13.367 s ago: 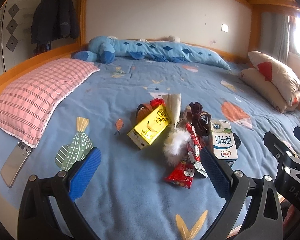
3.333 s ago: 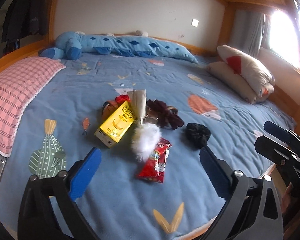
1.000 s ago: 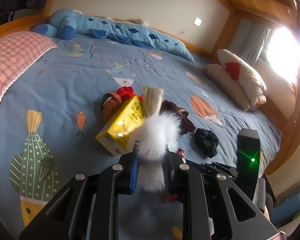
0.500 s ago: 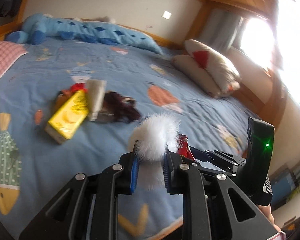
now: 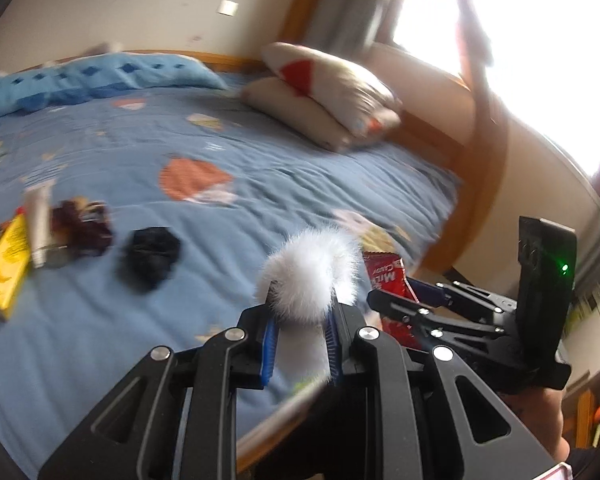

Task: Collect trash
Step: 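Carry the fluffy item and red snack bar with both grippers to the bucket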

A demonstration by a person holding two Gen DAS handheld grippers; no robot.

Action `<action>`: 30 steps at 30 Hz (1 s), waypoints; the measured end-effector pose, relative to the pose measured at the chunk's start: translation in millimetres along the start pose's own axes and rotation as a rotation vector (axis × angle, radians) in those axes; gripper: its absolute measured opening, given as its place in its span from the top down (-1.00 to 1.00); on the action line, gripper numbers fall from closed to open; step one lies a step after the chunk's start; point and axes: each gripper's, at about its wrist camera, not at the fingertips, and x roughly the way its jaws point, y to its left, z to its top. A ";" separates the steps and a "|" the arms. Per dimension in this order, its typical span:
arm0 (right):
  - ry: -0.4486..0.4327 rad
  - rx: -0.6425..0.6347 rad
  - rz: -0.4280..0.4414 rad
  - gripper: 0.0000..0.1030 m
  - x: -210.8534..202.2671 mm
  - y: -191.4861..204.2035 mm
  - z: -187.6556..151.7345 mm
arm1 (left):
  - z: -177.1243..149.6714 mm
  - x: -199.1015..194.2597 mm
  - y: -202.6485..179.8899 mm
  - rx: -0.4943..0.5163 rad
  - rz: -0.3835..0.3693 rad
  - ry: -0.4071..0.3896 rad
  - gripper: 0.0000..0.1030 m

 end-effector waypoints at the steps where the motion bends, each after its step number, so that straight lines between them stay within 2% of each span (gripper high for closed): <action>1: -0.006 0.014 -0.021 0.27 -8.1 -10.8 -4.1 | -0.5 4.9 -8.5 0.014 -0.012 0.009 0.59; 14: 0.011 0.182 -0.184 0.35 -77.6 -110.8 -71.6 | -27.3 82.1 -125.0 0.163 -0.197 0.178 0.59; 24: 0.041 0.300 -0.290 0.35 -118.1 -166.0 -123.8 | -69.3 133.9 -199.3 0.285 -0.287 0.332 0.59; 30: 0.066 0.342 -0.338 0.35 -134.2 -187.2 -145.2 | -87.4 157.9 -231.4 0.327 -0.325 0.397 0.59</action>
